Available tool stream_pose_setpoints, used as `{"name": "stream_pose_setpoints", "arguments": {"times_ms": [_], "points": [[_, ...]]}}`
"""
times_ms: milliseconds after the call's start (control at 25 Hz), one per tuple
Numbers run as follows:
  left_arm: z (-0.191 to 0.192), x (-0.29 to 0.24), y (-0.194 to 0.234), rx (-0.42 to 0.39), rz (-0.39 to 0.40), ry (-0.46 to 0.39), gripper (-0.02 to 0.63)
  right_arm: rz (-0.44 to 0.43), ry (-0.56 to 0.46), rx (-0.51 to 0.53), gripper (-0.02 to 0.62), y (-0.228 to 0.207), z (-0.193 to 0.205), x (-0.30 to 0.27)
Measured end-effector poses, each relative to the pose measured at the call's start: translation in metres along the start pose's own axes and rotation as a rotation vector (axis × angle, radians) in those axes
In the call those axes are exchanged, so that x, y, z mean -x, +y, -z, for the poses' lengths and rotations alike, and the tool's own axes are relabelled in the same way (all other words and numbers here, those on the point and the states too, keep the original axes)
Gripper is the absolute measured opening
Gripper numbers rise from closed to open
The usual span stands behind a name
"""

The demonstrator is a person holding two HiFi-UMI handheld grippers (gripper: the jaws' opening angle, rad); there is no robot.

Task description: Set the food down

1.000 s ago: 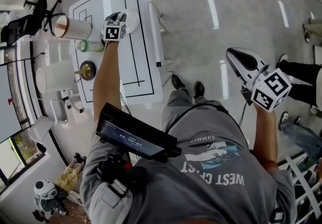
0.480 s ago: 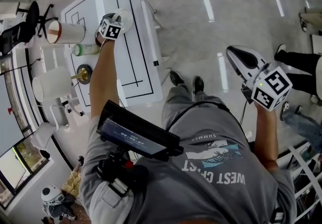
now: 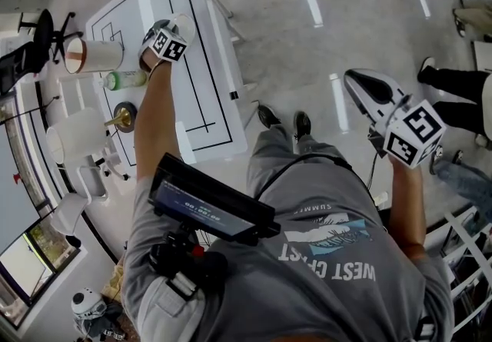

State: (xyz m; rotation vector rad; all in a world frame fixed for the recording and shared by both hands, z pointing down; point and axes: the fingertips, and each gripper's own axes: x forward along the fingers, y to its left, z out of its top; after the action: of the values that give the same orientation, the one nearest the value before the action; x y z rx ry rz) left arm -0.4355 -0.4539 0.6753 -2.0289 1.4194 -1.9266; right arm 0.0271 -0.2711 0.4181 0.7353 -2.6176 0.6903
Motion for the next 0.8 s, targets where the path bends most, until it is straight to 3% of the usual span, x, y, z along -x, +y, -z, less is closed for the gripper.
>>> {"name": "stream_pose_setpoints", "arguments": {"times_ms": [400, 800], "points": [[0.001, -0.008, -0.005, -0.095, -0.021, 0.037, 0.104, 0.012, 0.013, -0.001, 0.008, -0.004, 0.007, 0.005], [0.002, -0.013, -0.014, -0.099, -0.006, 0.047, 0.106, 0.006, 0.025, -0.006, 0.009, -0.005, 0.012, 0.003]]}}
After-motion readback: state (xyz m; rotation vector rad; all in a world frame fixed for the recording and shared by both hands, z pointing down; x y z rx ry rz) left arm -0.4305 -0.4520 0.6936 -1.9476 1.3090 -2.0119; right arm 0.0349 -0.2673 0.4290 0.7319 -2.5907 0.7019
